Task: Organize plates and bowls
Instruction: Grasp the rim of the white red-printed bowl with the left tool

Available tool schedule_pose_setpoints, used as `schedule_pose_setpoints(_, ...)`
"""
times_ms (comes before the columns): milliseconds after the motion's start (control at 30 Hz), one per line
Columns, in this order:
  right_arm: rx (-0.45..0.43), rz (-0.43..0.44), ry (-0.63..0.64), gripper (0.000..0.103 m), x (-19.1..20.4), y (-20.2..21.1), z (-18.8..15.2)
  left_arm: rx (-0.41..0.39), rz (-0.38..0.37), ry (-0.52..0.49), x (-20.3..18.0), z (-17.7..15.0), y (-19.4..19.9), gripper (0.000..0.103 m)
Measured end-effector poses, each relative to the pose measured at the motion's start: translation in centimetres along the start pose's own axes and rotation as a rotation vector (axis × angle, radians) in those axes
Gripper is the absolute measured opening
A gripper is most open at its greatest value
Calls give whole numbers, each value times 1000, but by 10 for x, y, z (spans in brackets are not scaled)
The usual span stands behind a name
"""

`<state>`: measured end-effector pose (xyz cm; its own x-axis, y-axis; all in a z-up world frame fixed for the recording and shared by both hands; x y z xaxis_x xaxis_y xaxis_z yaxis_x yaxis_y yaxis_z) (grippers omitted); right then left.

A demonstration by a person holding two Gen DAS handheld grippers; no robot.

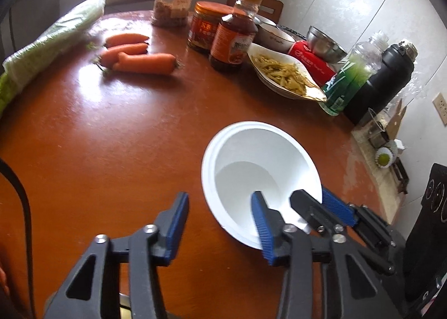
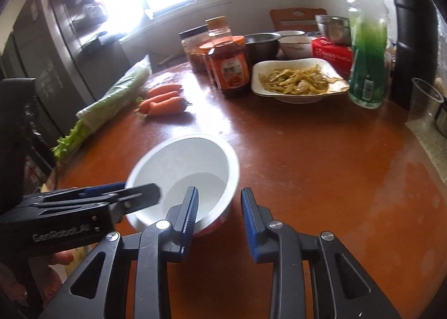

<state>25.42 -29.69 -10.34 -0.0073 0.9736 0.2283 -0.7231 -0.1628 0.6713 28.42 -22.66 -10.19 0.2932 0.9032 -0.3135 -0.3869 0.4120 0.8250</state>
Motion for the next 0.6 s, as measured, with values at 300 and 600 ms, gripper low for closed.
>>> schedule_pose_setpoints(300, -40, 13, 31, 28, 19, 19, 4, -64, -26, -20, -8, 1, 26, 30)
schedule_pose_setpoints(600, -98, 46, 91, 28, 61, 51, 14, -158, -20, -13, 3, 0, 77, 30)
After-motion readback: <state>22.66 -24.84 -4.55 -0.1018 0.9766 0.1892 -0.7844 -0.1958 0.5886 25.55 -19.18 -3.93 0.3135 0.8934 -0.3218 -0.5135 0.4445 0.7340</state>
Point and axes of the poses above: each gripper's, at about its wrist camera, not at the fingertips, and y roughly against the way its jaws point, x to its left, z to its top, the point moved 10 cm from there along -y, roughly the way its jaws point, and after that the axes turned 1 degree about -z, right-handed, at the moved point
